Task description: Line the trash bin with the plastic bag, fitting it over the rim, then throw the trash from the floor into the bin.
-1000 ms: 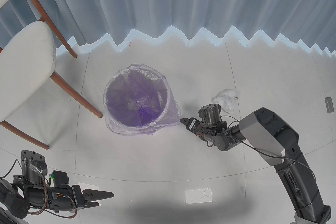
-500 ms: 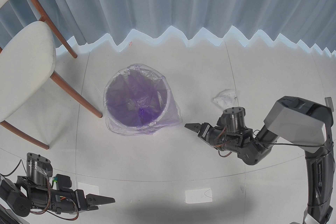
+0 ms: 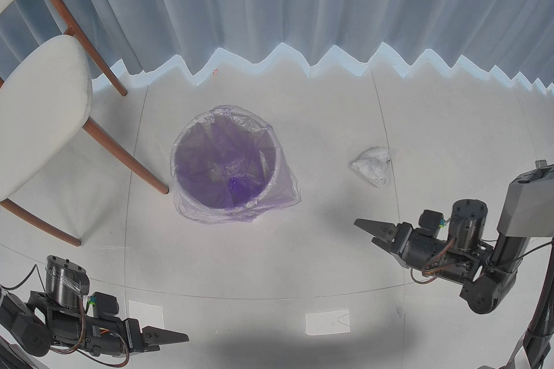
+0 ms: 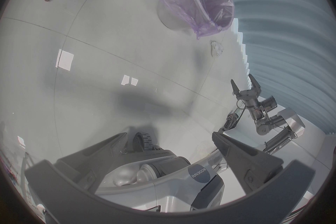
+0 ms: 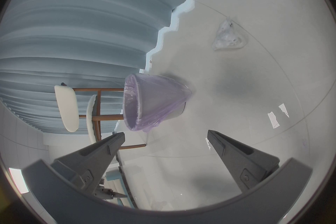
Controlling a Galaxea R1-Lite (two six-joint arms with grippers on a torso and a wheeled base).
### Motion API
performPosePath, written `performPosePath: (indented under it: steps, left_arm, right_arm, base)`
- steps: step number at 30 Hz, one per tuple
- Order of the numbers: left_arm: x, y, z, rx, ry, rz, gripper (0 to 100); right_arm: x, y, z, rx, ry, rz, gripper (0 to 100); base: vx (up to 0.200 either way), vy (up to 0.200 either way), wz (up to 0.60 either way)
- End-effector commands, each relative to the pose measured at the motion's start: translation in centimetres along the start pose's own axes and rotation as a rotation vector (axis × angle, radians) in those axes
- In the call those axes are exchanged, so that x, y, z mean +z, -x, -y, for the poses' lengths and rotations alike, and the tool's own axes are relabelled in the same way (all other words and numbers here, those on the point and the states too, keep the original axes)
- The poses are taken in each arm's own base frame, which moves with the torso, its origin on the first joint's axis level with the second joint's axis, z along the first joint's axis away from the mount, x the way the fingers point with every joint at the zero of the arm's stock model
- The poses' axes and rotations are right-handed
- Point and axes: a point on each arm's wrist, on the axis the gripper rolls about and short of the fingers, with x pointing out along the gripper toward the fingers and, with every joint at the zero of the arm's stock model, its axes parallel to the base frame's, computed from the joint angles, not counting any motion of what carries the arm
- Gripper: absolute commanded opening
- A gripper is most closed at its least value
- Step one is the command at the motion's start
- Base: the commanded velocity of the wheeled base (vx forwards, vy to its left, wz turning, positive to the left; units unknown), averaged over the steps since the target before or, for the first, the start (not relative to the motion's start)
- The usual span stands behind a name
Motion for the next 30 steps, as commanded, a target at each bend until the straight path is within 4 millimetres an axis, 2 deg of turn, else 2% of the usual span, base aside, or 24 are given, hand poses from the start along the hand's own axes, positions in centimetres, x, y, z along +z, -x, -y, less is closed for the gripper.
performPosePath:
  steps: [1, 6, 8, 14, 19, 24, 30]
  left_arm:
    - [-0.2, -0.3, -0.4, 0.019, 0.013, -0.025, 100]
    - [0.3, -0.8, -0.5, 0.007, 0.001, -0.006, 100]
    - [0.6, -0.8, -0.4, -0.003, -0.009, 0.014, 100]
    - [1.9, -0.6, 0.5, -0.077, -0.064, 0.134, 100]
    - [2.8, -0.7, 1.1, -0.132, -0.017, 0.187, 100]
    - [4.1, -2.2, 0.7, -0.125, -0.012, 0.195, 100]
    - [4.9, -5.8, -0.8, -0.071, -0.018, 0.195, 100]
  right_arm:
    - [-0.1, 1.8, 1.7, -0.025, -0.017, 0.006, 100]
    - [-0.5, 0.2, 3.9, -0.073, -0.045, -0.017, 100]
    - [-0.3, 0.4, 4.3, -0.085, -0.053, -0.007, 100]
    - [0.1, 0.6, 4.9, -0.101, -0.085, 0.010, 100]
    - [0.2, 0.6, 4.8, -0.097, -0.105, 0.015, 100]
    - [0.4, 0.4, 4.8, -0.090, -0.101, 0.020, 100]
    - [0.5, 0.4, 4.7, -0.089, -0.103, 0.023, 100]
  base:
    - [0.000, 0.000, 0.00]
    - [0.000, 0.000, 0.00]
    - [0.000, 0.000, 0.00]
    - [0.000, 0.000, 0.00]
    - [0.000, 0.000, 0.00]
    - [0.000, 0.000, 0.00]
    - [0.000, 0.000, 0.00]
